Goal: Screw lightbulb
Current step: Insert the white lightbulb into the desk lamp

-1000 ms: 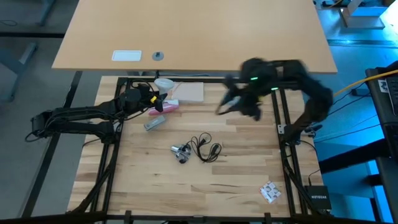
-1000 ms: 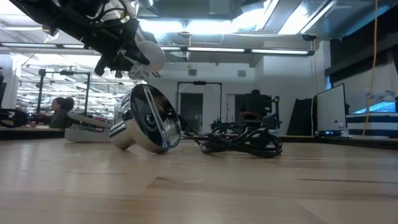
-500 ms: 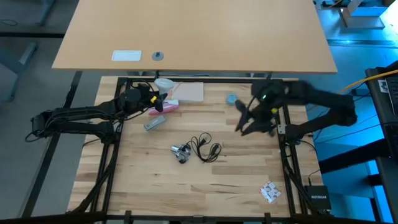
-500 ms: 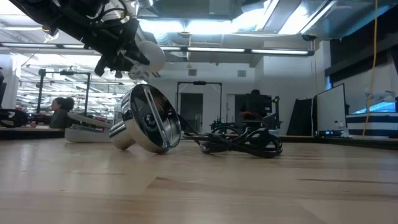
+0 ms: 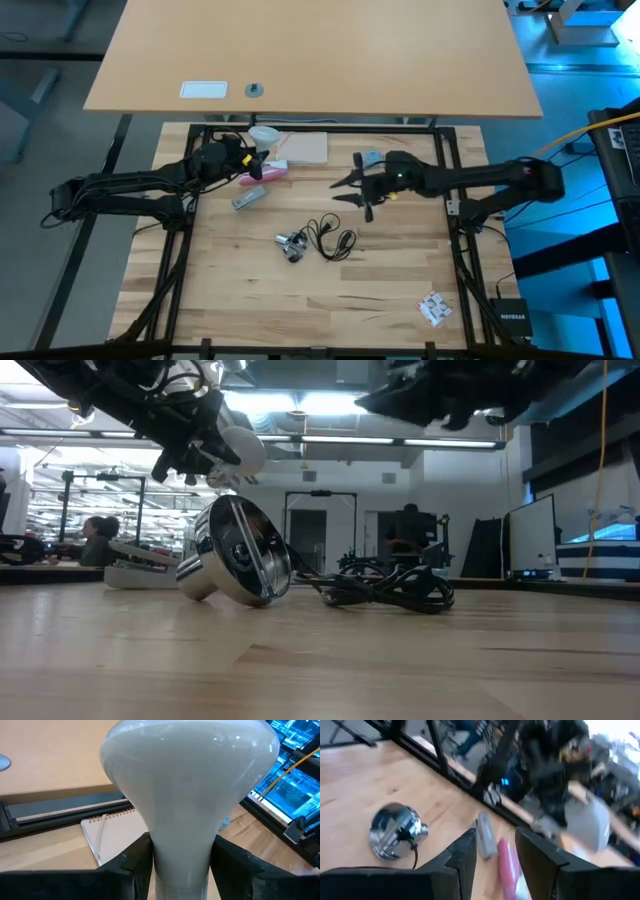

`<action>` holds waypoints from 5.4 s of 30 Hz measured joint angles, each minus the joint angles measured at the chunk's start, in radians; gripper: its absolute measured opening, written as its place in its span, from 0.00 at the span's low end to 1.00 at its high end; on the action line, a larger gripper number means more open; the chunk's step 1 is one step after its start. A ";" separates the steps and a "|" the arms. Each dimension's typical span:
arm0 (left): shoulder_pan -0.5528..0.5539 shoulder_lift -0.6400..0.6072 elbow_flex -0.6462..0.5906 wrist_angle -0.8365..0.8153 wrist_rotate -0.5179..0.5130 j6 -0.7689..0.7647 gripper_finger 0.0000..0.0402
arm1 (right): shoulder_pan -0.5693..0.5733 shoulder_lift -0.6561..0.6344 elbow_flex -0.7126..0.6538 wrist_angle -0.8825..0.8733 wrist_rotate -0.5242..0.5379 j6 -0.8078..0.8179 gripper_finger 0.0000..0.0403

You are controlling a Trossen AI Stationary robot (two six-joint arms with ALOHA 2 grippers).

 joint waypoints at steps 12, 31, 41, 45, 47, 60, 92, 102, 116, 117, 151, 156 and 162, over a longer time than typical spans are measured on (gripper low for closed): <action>0.000 0.000 0.000 0.004 0.000 0.000 0.39 | 0.001 0.264 0.094 0.104 0.018 0.020 0.35; 0.000 0.000 0.000 0.000 0.000 0.013 0.39 | -0.004 0.585 0.486 -0.217 -0.420 -0.133 0.35; 0.000 0.000 0.000 0.002 0.000 0.018 0.39 | 0.002 0.683 0.486 -0.209 -0.413 -0.129 0.35; 0.000 0.000 0.000 0.002 0.000 0.017 0.39 | 0.002 0.709 0.491 -0.191 -0.416 -0.128 0.35; 0.000 0.000 0.000 0.002 0.000 0.017 0.39 | 0.002 0.727 0.499 -0.190 -0.427 -0.120 0.35; 0.000 0.000 0.000 0.002 0.000 0.016 0.39 | 0.002 0.774 0.536 -0.189 -0.572 -0.026 0.35; 0.000 0.000 0.000 0.002 0.000 0.016 0.39 | 0.080 0.793 0.536 -0.165 -0.405 -0.039 0.07; 0.000 0.000 0.000 0.002 0.000 0.016 0.39 | 0.080 0.792 0.536 -0.152 -0.338 -0.054 0.09; 0.001 0.000 0.000 0.007 -0.005 0.058 0.39 | 0.080 0.717 0.534 -0.184 0.061 -0.217 0.04; 0.001 0.000 0.000 0.006 -0.014 0.059 0.39 | 0.080 0.700 0.534 -0.193 0.117 -0.248 0.03; 0.002 0.000 0.000 0.009 -0.073 0.090 0.39 | 0.081 0.576 0.537 -0.610 0.494 -0.251 0.04; 0.002 0.000 0.000 0.009 -0.073 0.088 0.39 | 0.081 0.576 0.537 -0.610 0.444 -0.271 0.12; 0.002 0.000 0.000 0.008 -0.073 0.087 0.39 | 0.081 0.578 0.534 -0.617 0.350 -0.282 0.26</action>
